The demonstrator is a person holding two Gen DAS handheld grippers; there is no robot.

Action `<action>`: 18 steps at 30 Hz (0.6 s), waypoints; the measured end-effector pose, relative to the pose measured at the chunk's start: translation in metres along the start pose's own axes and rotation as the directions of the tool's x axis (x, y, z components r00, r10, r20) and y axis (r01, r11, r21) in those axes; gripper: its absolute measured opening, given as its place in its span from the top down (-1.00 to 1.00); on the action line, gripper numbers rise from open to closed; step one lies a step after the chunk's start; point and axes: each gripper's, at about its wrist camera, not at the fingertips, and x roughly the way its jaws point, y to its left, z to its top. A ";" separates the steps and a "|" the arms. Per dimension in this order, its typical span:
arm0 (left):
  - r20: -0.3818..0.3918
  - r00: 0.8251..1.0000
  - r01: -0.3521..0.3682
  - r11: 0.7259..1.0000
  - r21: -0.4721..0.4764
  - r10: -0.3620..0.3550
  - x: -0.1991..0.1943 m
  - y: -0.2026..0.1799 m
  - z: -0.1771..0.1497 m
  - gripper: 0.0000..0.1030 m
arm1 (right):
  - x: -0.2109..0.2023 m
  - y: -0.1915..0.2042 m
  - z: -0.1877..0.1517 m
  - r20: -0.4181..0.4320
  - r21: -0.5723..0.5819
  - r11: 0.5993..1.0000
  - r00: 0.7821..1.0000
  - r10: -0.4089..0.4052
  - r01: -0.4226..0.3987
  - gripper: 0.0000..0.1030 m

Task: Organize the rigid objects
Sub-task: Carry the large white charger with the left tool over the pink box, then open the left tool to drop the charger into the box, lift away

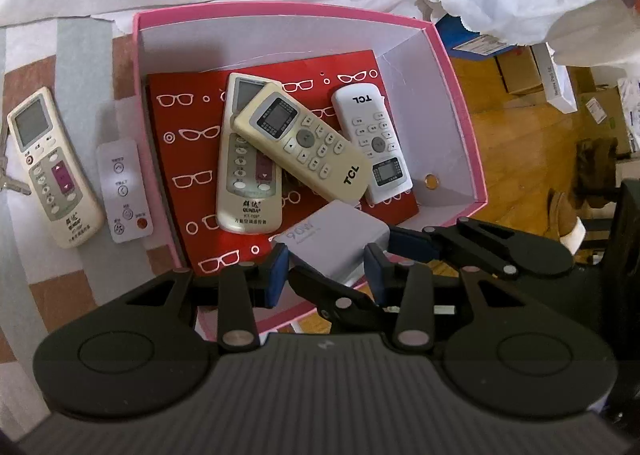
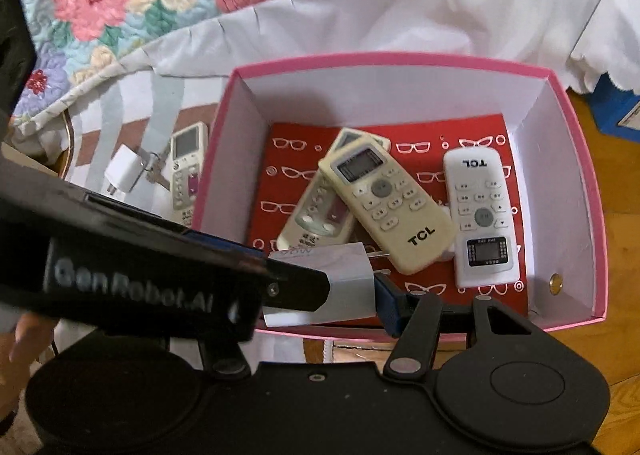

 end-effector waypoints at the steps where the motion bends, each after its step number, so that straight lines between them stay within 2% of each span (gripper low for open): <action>1: -0.001 1.000 -0.005 1.000 -0.001 0.005 0.003 0.000 0.000 0.24 | 0.002 -0.001 -0.001 0.000 0.003 1.000 1.000 -0.001 0.001 -0.21; 5: 0.005 0.999 -0.040 0.999 0.013 0.040 0.013 -0.002 0.000 0.27 | 0.010 -0.007 -0.005 0.027 0.003 1.000 1.000 -0.006 0.006 -0.18; 7: 0.029 0.998 -0.060 0.998 0.037 0.059 0.015 -0.003 0.000 0.21 | 0.016 -0.006 -0.006 0.054 -0.053 0.997 0.997 -0.053 0.056 -0.18; 10: 0.053 0.994 -0.095 0.992 0.086 0.091 0.010 -0.005 -0.001 0.18 | 0.017 -0.004 -0.008 0.048 -0.116 0.988 0.994 -0.099 0.104 -0.23; 18: 0.114 0.991 -0.094 0.982 0.162 0.076 -0.048 -0.005 -0.017 0.11 | -0.034 0.008 -0.020 0.124 -0.151 0.985 0.990 -0.063 0.081 -0.24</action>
